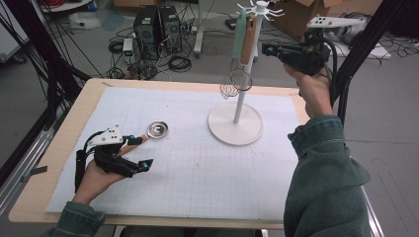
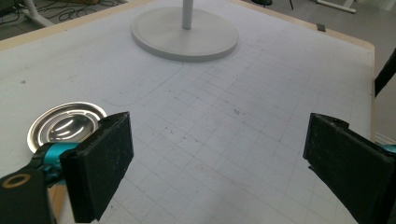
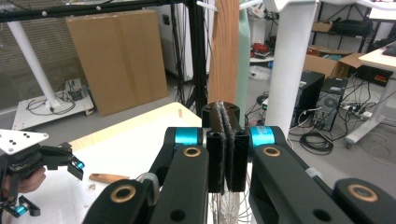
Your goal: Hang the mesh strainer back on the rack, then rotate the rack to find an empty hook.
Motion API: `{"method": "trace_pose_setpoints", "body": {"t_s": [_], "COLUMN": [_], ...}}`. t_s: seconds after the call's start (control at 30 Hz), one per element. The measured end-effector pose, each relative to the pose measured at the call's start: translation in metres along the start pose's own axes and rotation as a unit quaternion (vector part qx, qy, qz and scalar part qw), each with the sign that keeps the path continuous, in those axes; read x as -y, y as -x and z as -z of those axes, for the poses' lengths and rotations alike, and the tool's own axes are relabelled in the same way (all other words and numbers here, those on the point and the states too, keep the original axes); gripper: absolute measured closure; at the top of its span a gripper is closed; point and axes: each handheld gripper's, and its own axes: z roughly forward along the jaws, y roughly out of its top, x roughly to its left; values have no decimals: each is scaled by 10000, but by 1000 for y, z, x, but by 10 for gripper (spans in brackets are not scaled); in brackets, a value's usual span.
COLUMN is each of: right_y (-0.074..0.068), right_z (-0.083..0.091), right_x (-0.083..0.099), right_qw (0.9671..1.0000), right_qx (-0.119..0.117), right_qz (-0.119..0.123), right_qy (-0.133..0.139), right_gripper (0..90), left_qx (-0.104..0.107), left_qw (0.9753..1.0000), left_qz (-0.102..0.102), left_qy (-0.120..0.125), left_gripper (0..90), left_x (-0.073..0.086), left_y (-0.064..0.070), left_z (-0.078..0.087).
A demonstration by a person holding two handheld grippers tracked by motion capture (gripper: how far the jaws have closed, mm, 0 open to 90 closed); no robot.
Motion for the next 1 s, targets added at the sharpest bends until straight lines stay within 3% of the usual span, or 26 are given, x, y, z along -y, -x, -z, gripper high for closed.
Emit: {"method": "trace_pose_setpoints", "body": {"t_s": [0.37, 0.7, 1.0], "right_y": [6, 17, 22], "right_z": [11, 22, 16], "right_x": [-19, -39, -44], "right_qw": [10000, 9999, 9998], "right_qx": [-90, 22, 79], "right_qz": [22, 23, -75], "right_qy": [30, 147, 169], "right_gripper": [894, 894, 894], "left_qx": [27, 22, 18], "left_qw": [10000, 10000, 10000], "left_qz": [-1, 26, 19], "left_qy": [-17, 4, 19], "left_gripper": [90, 90, 90], "left_x": [0, 0, 0], "left_y": [0, -2, -2], "left_z": [-2, -1, 1]}}
